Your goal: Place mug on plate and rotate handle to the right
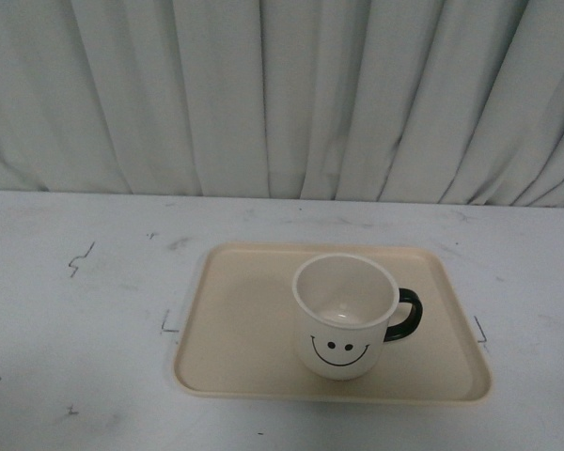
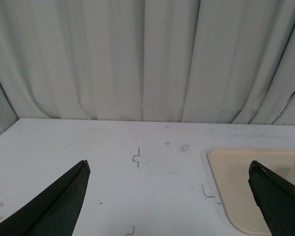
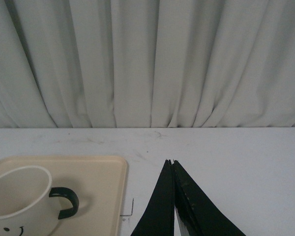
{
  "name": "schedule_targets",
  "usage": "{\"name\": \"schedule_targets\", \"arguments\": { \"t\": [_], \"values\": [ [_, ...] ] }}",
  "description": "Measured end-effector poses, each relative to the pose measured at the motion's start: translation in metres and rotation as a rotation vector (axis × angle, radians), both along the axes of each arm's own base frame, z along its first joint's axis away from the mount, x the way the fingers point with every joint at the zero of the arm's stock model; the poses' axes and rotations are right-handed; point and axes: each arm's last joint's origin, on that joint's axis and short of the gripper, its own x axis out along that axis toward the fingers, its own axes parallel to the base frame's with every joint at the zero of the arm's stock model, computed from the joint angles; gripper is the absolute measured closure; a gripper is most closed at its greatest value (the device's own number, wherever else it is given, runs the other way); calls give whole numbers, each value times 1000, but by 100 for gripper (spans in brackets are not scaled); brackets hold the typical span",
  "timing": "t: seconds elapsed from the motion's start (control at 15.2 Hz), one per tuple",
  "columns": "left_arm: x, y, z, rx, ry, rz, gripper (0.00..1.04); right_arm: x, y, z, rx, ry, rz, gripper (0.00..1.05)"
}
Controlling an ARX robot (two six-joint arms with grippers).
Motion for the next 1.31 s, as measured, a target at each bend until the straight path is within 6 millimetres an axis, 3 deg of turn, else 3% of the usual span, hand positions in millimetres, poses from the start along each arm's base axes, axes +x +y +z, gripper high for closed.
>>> {"name": "schedule_targets", "arguments": {
  "t": [0.66, 1.31],
  "values": [
    [0, 0, 0, 0, 0, 0, 7, -28, 0, 8, 0, -28, 0, 103],
    [0, 0, 0, 0, 0, 0, 7, -41, 0, 8, 0, -30, 0, 103]
  ]
}}
